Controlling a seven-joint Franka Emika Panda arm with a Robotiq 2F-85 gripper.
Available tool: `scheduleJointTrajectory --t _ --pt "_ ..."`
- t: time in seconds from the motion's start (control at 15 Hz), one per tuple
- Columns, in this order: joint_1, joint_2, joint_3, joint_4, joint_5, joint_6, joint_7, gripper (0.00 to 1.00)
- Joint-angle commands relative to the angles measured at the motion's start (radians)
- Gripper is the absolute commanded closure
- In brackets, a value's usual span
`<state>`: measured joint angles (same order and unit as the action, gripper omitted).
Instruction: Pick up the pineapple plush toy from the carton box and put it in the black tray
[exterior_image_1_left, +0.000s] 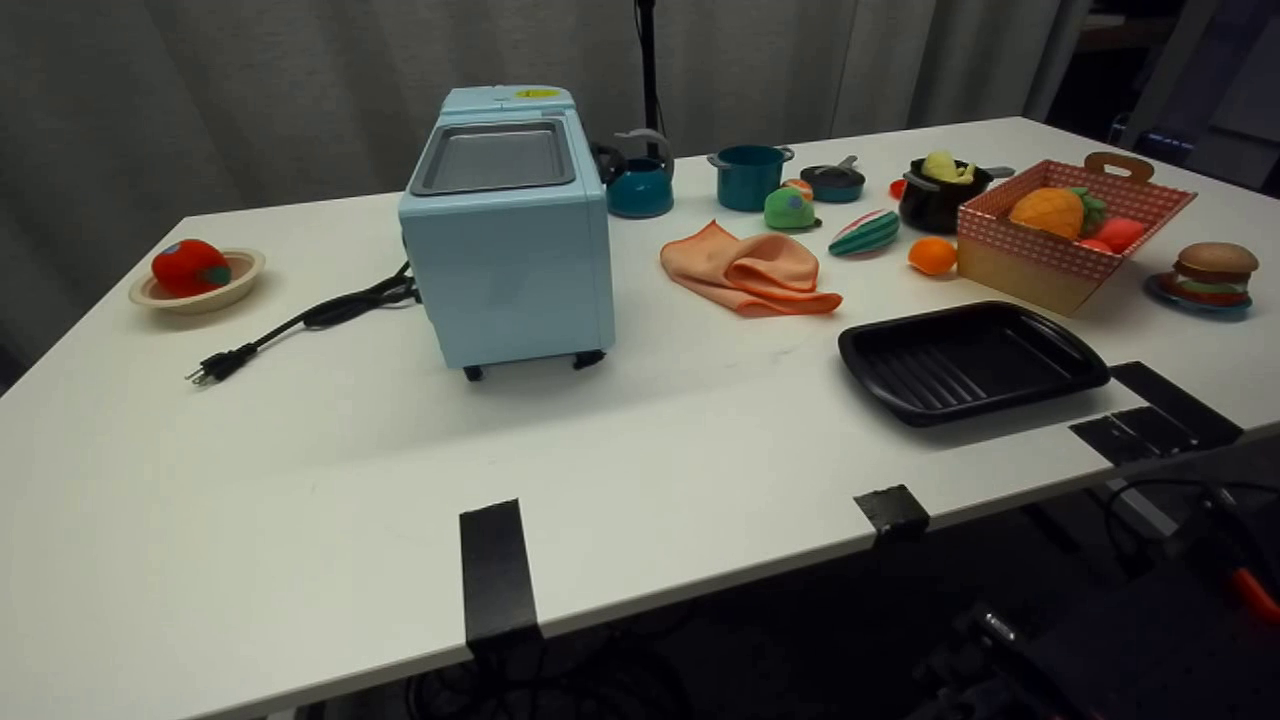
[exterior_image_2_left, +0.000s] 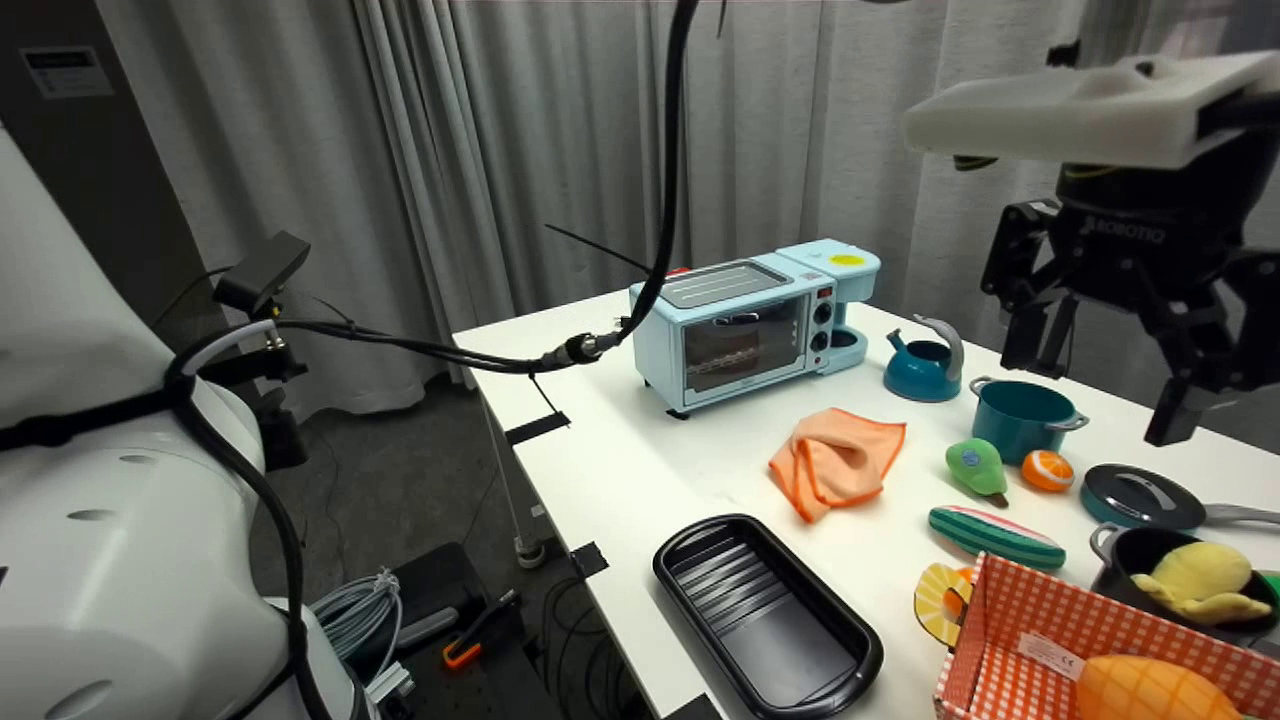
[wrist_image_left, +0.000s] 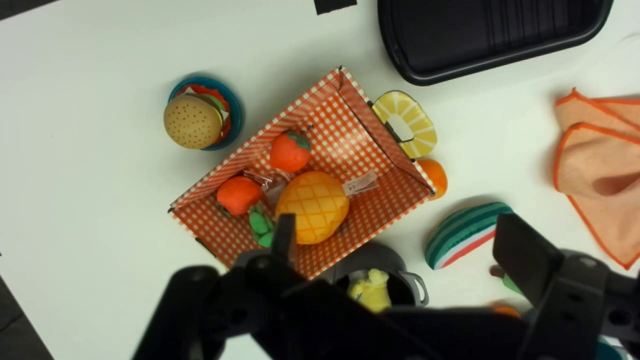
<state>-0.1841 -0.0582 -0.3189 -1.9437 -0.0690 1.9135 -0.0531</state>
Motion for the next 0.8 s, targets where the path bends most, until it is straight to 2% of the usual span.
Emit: scheduleJointTrajectory --t 0.0,0.4,0.73 --pt "-0.04 0.175 0.01 0.14 0.092 -0.012 0.033 0.0" --pt "-0.086 0.419 0.031 0.298 0.205 0.002 0.117 0.0" --pt "-0.134 0.611 0.05 0.434 0.243 -0.022 0.201 0.0"
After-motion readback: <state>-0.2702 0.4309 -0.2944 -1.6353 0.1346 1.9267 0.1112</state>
